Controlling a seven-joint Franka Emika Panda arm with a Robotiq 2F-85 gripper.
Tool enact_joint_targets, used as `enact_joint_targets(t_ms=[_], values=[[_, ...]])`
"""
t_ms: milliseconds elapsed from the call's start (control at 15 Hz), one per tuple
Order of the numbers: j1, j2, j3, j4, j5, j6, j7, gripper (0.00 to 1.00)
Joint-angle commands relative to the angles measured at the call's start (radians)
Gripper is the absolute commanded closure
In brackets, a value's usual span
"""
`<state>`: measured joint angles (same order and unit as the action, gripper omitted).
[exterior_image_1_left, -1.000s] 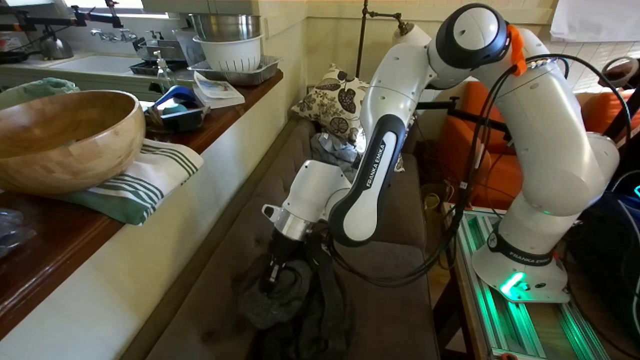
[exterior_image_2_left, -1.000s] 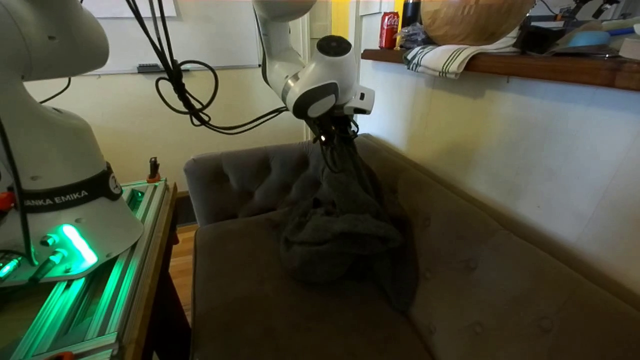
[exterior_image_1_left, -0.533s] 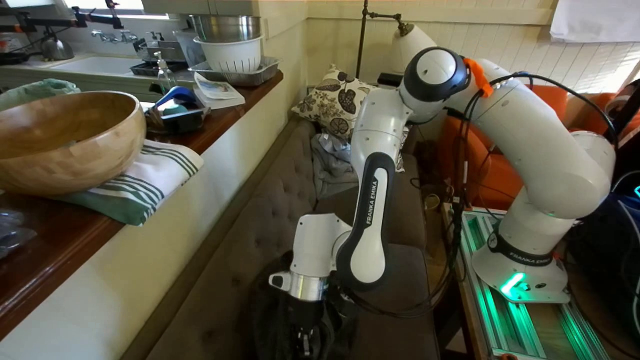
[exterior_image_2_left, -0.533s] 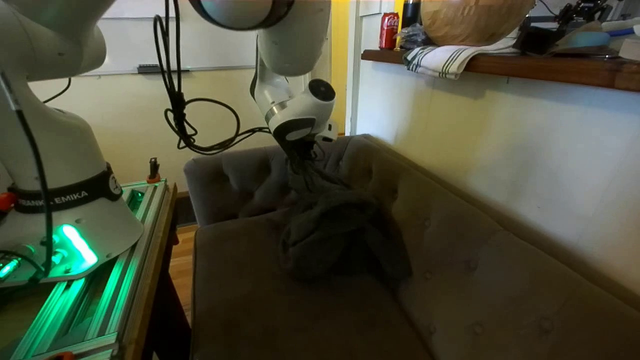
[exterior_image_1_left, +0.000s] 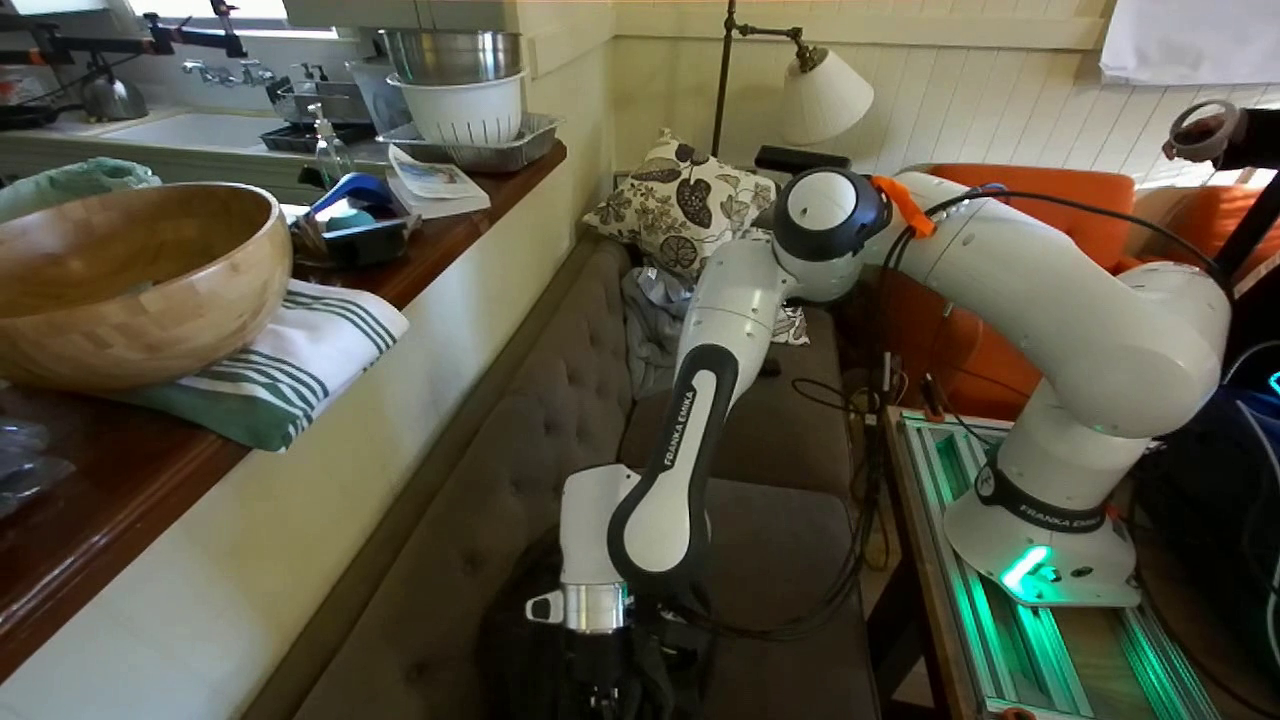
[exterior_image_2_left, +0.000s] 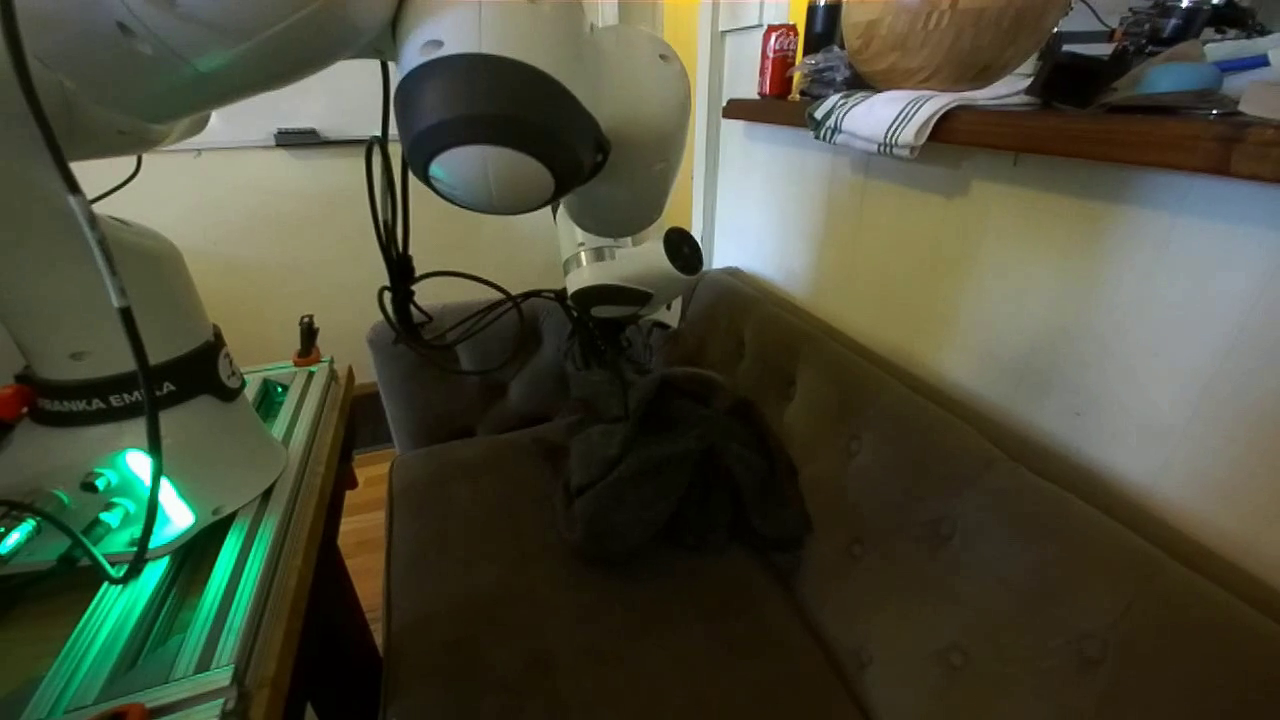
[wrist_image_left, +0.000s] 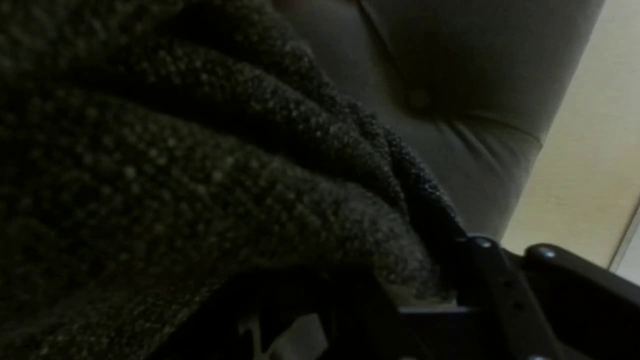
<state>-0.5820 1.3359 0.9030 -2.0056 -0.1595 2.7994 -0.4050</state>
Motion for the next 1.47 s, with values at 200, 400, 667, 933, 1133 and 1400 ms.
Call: enact_joint_targets(t_ms=[200, 400, 667, 933, 1133, 1400], values=[[-0.083, -0.189, 0.019, -0.177, 0.068, 0.081, 0.047, 0.02], [-0.047, -0.356, -0.007, -0.263, 0.046, 0.150, 0.202, 0.00], [-0.037, -0.541, -0.003, -0.366, 0.022, 0.226, 0.392, 0.00], [-0.077, -0.746, -0.013, -0.527, 0.134, 0.302, 0.461, 0.00], [-0.125, -0.868, -0.016, -0.653, 0.216, 0.337, 0.491, 0.00], [-0.197, -1.001, -0.036, -0.771, 0.297, 0.347, 0.519, 0.00]])
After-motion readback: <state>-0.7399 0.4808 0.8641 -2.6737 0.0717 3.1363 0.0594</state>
